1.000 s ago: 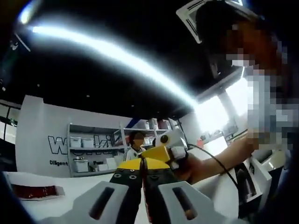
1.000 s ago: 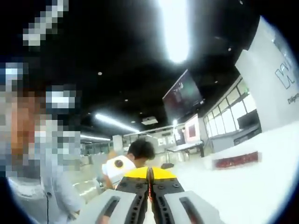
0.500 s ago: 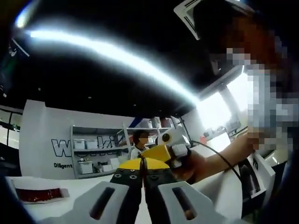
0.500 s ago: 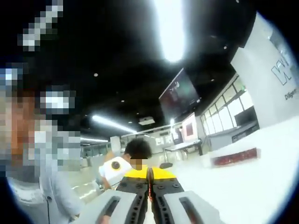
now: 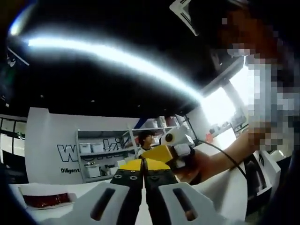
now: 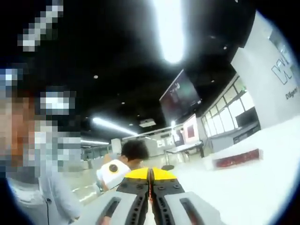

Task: Tear open the coffee pouch, take out the coffee, and pour the coffee from the pouch into the cup

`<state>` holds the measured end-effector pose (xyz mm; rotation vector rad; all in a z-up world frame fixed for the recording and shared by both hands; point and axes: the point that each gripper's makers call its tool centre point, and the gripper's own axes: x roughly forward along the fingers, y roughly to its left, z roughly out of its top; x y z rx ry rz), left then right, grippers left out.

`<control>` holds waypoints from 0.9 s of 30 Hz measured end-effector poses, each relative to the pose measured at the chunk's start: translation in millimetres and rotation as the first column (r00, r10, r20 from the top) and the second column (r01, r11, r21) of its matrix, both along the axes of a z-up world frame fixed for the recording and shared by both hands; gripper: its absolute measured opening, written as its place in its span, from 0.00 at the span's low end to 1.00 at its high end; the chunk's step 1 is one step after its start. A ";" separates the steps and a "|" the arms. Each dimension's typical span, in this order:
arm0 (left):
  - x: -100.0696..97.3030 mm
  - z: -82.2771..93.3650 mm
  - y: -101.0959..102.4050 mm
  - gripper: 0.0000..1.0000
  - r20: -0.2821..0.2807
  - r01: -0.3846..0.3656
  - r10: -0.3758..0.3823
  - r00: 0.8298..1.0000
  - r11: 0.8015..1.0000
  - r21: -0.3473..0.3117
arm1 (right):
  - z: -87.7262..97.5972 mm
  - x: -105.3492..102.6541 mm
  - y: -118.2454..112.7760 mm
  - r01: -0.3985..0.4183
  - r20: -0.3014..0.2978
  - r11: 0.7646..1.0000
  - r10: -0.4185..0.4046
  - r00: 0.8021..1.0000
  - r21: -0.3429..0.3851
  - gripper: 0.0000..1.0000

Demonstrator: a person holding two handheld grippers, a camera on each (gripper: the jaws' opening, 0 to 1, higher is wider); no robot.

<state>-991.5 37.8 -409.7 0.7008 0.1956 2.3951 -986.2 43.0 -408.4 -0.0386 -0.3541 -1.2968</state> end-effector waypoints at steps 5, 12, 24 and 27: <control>-0.1 -1.9 2.6 0.03 -0.047 -0.084 0.081 0.996 0.994 -0.065 | -2.7 -1.6 0.5 -0.016 0.019 1.000 0.015 1.000 0.005 0.01; -0.9 -2.5 2.9 0.02 -0.080 -0.146 0.138 0.987 0.983 -0.109 | -3.6 -1.9 1.2 -0.010 0.028 1.000 0.010 1.000 0.018 0.01; -3.5 -3.7 1.8 0.02 -0.136 -0.257 0.235 0.962 0.951 -0.170 | -4.7 -6.1 -2.1 0.021 0.032 0.999 -0.022 0.999 0.029 0.00; -4.2 -3.8 0.6 0.02 -0.135 -0.264 0.242 0.961 0.949 -0.172 | -5.2 -7.2 -2.9 0.031 0.032 0.999 -0.032 0.999 0.032 0.00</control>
